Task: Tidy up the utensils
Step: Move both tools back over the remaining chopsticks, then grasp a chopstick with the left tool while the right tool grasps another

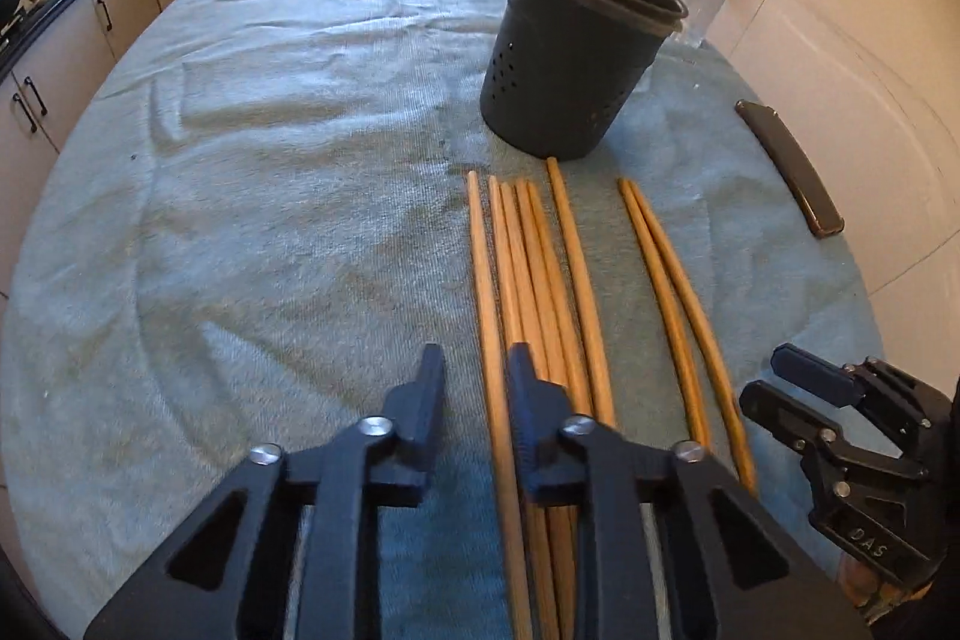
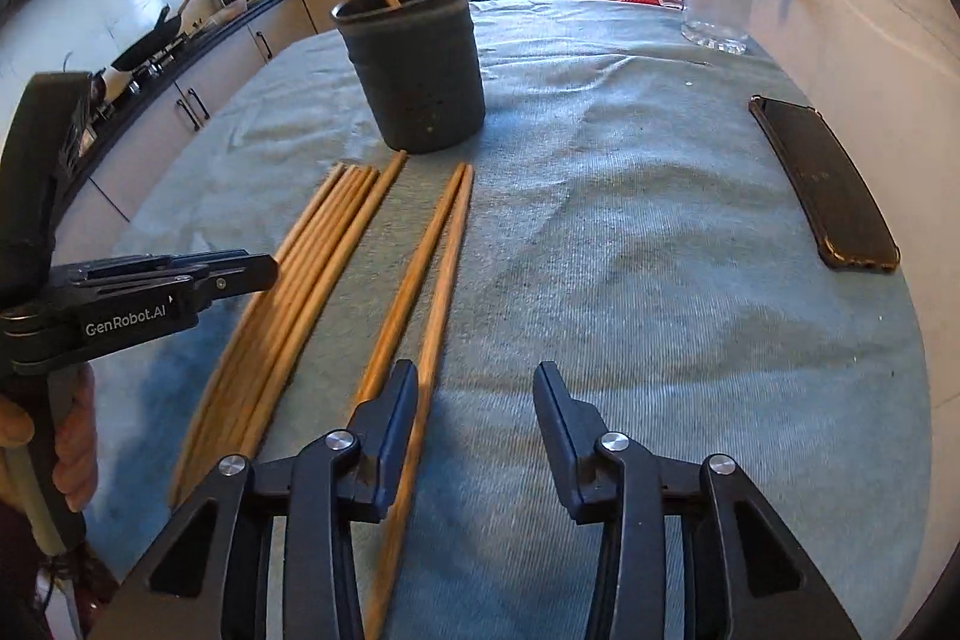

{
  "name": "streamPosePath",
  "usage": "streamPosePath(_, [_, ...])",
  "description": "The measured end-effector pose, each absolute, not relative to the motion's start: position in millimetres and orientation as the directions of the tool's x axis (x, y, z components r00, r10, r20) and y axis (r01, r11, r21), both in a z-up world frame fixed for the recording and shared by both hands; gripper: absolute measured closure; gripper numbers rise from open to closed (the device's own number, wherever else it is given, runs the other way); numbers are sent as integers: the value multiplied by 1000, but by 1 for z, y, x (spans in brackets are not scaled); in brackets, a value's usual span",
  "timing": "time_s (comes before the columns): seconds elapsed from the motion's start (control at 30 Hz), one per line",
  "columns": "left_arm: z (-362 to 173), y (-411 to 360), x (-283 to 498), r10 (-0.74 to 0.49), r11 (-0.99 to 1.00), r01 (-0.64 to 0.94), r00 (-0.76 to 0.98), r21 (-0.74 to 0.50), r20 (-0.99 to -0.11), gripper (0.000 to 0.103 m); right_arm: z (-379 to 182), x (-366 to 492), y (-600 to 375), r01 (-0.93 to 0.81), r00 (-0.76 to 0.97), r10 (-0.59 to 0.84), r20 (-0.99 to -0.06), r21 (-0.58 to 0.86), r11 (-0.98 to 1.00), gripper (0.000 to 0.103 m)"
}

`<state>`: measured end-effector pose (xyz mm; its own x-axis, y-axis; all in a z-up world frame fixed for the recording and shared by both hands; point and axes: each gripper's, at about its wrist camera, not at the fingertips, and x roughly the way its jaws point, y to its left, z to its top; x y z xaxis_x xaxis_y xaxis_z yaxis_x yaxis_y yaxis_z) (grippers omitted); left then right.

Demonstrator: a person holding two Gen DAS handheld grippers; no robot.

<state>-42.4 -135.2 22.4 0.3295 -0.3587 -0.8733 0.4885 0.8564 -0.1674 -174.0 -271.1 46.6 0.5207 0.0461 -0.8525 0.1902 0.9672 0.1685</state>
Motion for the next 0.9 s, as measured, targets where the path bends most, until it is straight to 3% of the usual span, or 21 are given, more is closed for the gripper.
streamPosePath(0.23, [18,-144,-35,-321,864,488,346,-123,-882,94,37,-162,-271,215,519,-21,-855,107,971,77])
streamPosePath(0.3, [19,-146,-34,-310,864,490,345,-111,-886,95,38,-160,-270,214,515,-27,-857,98,972,77])
streamPosePath(0.47, [19,-133,-24,-325,878,451,311,-163,-893,96,45,-167,-275,200,554,84,-828,230,953,77])
streamPosePath(0.8, [20,-130,-25,-273,895,431,329,-114,-904,96,38,-154,-258,179,518,40,-854,155,972,77])
streamPosePath(0.9, [21,-130,-23,-259,893,437,302,-108,-918,96,39,-150,-255,180,478,13,-878,112,977,81])
